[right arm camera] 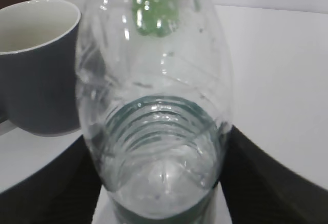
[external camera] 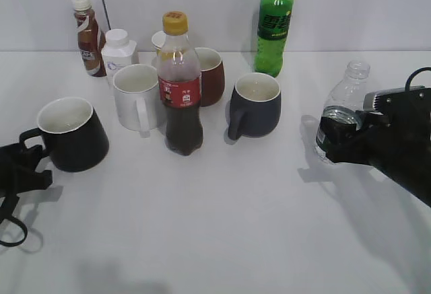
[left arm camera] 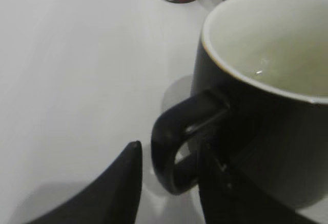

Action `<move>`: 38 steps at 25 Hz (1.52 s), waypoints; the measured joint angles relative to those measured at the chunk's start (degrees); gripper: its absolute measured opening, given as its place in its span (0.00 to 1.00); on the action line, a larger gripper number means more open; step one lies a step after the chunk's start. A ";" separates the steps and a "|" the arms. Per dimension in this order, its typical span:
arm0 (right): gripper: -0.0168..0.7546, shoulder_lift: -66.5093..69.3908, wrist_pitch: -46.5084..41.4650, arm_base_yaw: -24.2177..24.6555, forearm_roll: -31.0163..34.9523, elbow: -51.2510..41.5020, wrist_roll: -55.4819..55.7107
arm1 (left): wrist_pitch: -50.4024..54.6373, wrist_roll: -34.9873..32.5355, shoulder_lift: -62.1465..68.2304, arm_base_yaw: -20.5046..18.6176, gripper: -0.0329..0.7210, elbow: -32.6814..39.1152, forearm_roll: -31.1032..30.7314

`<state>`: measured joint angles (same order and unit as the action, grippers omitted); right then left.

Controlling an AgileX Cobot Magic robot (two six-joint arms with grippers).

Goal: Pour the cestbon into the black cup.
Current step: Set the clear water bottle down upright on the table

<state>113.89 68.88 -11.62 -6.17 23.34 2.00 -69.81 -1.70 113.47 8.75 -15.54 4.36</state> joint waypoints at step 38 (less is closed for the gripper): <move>0.81 -12.67 0.61 0.00 1.92 -1.37 -4.09 | 0.45 3.70 -20.68 0.00 0.44 8.21 -6.63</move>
<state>101.22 69.49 -11.62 -4.25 21.96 -2.09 -69.35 2.00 92.79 8.75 -7.33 -2.27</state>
